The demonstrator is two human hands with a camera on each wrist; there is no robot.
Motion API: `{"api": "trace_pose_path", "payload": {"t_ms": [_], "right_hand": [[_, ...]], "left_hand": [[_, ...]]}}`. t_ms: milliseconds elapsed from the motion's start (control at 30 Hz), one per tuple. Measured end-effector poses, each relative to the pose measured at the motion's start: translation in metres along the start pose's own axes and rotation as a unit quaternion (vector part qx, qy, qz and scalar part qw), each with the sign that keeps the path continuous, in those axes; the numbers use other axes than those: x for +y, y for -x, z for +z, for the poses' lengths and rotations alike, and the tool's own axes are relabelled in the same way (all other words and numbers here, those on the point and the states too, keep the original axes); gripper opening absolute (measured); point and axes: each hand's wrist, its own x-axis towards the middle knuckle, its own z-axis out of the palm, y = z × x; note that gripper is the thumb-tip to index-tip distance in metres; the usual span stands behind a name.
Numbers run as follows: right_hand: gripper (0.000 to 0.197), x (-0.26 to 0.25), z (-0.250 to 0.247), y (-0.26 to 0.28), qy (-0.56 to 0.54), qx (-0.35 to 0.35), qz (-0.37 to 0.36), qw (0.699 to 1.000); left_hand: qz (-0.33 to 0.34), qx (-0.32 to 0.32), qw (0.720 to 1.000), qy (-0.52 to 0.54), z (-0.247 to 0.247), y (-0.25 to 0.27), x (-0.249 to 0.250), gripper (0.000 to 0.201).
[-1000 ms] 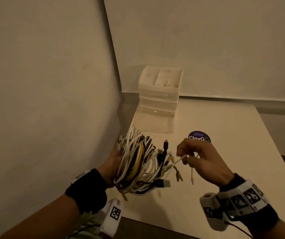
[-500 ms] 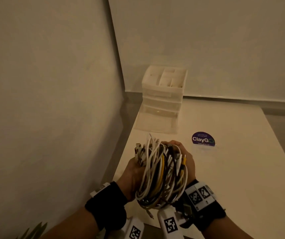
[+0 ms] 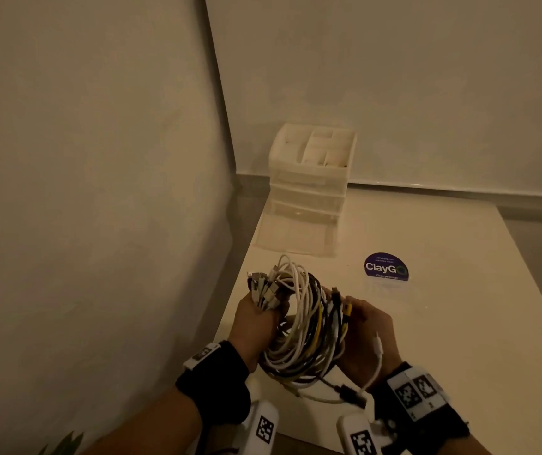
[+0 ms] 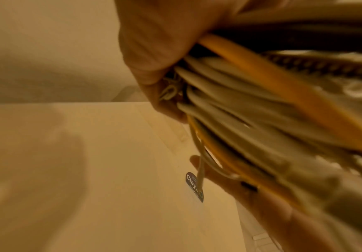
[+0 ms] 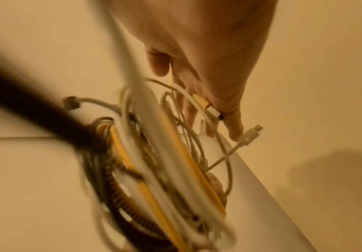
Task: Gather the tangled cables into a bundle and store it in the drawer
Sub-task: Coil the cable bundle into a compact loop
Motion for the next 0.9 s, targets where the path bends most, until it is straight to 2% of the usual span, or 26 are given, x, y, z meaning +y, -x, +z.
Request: {"api": "trace_pose_path", "payload": {"t_ms": [67, 167, 333, 400, 467, 600, 700, 733, 833, 900], "right_hand": [[0.044, -0.001, -0.004, -0.002, -0.026, 0.015, 0.028, 0.999], [0.057, -0.005, -0.009, -0.017, -0.007, 0.053, 0.024, 0.998], [0.06, -0.011, -0.017, -0.039, 0.006, 0.115, 0.047, 0.992], [0.051, -0.013, -0.028, -0.043, -0.014, 0.121, 0.049, 0.991], [0.036, -0.011, -0.037, -0.047, -0.024, 0.166, 0.054, 0.984], [0.048, 0.009, -0.071, -0.035, -0.034, 0.186, 0.048, 0.981], [0.047, 0.02, -0.099, -0.021, -0.024, 0.224, 0.079, 0.971], [0.046, 0.023, -0.107, -0.015, -0.009, 0.231, 0.085, 0.969], [0.034, 0.029, -0.133, 0.003, 0.143, 0.223, 0.153, 0.952], [0.029, 0.028, -0.128, 0.015, 0.287, 0.146, 0.229, 0.919]], "left_hand": [[-0.006, 0.031, 0.999, -0.005, 0.002, -0.006, -0.004, 0.022], [-0.006, 0.05, 0.998, -0.047, 0.008, -0.012, -0.011, 0.016], [-0.011, -0.02, 0.999, -0.03, 0.013, -0.008, -0.01, 0.01], [-0.034, -0.038, 0.999, 0.003, 0.011, -0.006, -0.011, 0.014], [-0.068, -0.035, 0.995, 0.06, 0.006, -0.008, -0.017, 0.019], [-0.141, 0.0, 0.972, 0.19, -0.008, -0.02, -0.02, 0.023], [-0.183, 0.006, 0.948, 0.26, -0.017, -0.029, -0.022, 0.046], [-0.183, 0.013, 0.944, 0.276, -0.019, -0.03, -0.019, 0.048], [-0.161, 0.03, 0.938, 0.307, -0.022, -0.035, -0.009, 0.031], [-0.145, 0.034, 0.939, 0.31, -0.022, -0.039, -0.003, 0.024]]}}
